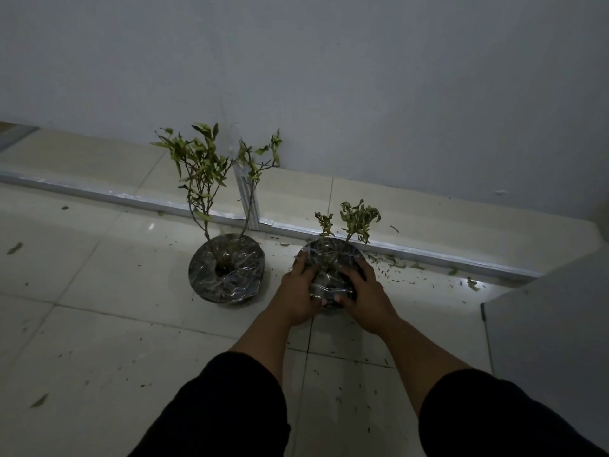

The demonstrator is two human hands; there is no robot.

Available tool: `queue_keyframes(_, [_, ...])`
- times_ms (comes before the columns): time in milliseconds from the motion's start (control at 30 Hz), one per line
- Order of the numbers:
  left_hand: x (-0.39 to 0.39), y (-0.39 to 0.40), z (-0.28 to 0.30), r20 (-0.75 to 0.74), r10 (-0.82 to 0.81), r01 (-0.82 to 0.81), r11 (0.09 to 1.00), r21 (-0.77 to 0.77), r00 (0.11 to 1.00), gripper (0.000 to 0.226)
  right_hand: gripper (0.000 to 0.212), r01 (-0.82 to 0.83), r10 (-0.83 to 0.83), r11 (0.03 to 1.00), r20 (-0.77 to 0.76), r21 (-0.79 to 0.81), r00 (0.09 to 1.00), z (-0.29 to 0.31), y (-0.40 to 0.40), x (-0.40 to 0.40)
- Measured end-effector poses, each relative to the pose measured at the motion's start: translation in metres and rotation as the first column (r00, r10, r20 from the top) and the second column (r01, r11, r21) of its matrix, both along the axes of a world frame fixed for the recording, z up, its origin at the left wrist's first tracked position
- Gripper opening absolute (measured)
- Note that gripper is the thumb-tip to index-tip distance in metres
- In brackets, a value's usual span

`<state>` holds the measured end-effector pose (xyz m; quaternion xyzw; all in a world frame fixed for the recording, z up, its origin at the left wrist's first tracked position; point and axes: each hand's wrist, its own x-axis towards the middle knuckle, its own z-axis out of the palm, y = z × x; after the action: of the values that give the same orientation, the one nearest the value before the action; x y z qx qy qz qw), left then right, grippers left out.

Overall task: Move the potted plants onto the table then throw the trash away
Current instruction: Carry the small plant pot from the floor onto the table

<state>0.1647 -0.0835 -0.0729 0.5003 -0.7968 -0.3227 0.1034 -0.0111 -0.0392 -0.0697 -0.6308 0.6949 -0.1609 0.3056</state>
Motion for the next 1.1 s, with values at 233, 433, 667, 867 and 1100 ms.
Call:
queue_keyframes(233, [0.005,0.010,0.008,-0.039,0.022,-0.021,0.999,0.031,0.999,0.088,0.062,0.023,-0.022,1.000,0.049,-0.015,0.999,0.007,0.006,0.004])
queue_keyframes(433, [0.006,0.035,0.059,-0.053,0.040,-0.039,0.999,0.014,0.998,0.082,0.056,-0.012,0.013,0.999,0.007,-0.037,1.000,0.052,0.025,0.011])
queue_keyframes(667, [0.021,0.074,0.177,0.014,0.021,-0.022,0.995,0.099,1.000,0.088,0.052,0.007,-0.003,1.000,0.119,-0.030,0.993,0.153,0.079,0.024])
queue_keyframes(867, [0.022,0.099,0.310,0.027,0.022,-0.025,0.994,0.109,0.999,0.087,0.047,0.070,-0.061,0.995,0.133,-0.064,0.989,0.274,0.106,0.026])
queue_keyframes(1100, [0.011,0.120,0.480,-0.051,0.061,-0.059,0.997,0.047,0.997,0.079,0.041,0.188,-0.140,0.944,0.188,-0.269,0.972,0.446,0.126,0.020])
